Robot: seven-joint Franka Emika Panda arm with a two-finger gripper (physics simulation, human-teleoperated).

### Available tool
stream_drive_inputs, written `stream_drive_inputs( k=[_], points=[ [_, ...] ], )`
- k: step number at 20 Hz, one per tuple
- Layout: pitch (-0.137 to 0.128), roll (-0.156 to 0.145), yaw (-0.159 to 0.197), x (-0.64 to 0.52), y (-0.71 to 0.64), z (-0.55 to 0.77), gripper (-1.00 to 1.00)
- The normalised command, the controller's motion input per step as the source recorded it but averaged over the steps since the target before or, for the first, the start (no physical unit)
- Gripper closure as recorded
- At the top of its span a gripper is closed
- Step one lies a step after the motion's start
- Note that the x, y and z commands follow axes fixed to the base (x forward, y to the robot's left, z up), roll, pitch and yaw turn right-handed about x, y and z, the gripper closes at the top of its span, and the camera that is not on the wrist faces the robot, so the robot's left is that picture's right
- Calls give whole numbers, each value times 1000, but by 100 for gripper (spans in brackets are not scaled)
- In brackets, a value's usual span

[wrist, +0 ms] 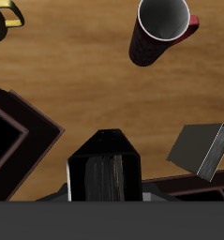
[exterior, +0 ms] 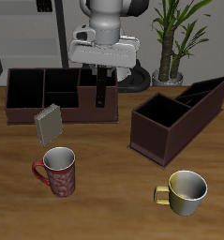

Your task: Place the black book into the back desk caddy's right compartment

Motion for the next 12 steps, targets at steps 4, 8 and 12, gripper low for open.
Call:
stream_drive_inputs(
  k=[4, 8, 12],
  points=[
    [-44, 16, 43, -646, 206, 323, 100],
    [-50, 10, 48, -539, 113, 309, 100],
    [-49, 14, 72, -524, 89, 330, 100]
  ],
)
